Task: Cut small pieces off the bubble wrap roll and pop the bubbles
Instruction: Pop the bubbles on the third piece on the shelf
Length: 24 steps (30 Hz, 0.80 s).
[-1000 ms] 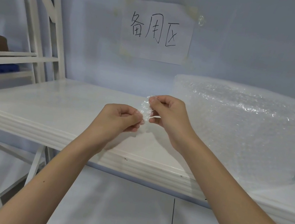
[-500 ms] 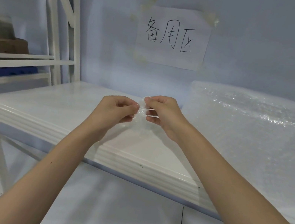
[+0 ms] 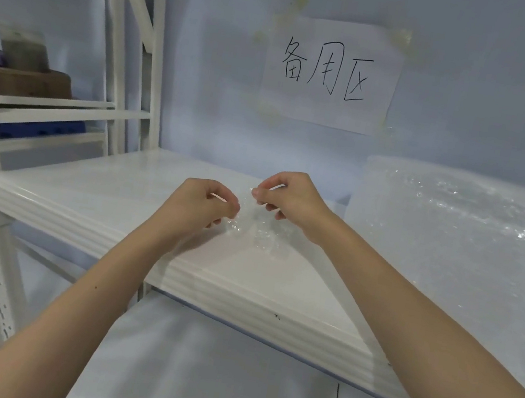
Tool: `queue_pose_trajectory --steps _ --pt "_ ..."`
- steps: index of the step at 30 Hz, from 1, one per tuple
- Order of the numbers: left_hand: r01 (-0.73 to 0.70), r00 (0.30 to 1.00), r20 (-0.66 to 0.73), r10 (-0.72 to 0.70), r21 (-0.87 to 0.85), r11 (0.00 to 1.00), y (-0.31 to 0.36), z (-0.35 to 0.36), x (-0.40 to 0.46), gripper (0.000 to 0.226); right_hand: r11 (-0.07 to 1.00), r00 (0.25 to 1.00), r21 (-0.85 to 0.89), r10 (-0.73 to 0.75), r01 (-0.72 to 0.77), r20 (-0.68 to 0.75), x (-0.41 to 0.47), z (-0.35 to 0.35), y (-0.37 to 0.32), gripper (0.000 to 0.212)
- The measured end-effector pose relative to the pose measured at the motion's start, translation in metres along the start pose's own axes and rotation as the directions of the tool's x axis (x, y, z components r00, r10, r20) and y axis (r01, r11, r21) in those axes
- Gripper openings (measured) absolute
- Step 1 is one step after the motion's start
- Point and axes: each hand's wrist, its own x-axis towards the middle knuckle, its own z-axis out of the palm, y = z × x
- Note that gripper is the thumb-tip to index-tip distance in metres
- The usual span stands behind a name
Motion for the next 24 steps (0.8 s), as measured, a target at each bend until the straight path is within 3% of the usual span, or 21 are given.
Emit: queue_pose_trajectory --steps 9,24 --pt "0.000 0.999 0.037 -0.009 0.245 0.969 -0.013 0.002 0.020 0.009 0.967 0.997 -0.247 -0.056 0.067 0.052 0.022 0.012 0.015 0.012" --pt "-0.043 0.998 0.059 0.030 0.231 0.972 -0.023 -0.002 0.022 0.005 0.917 0.998 -0.399 0.029 -0.001 0.063 0.024 0.011 0.025 0.032"
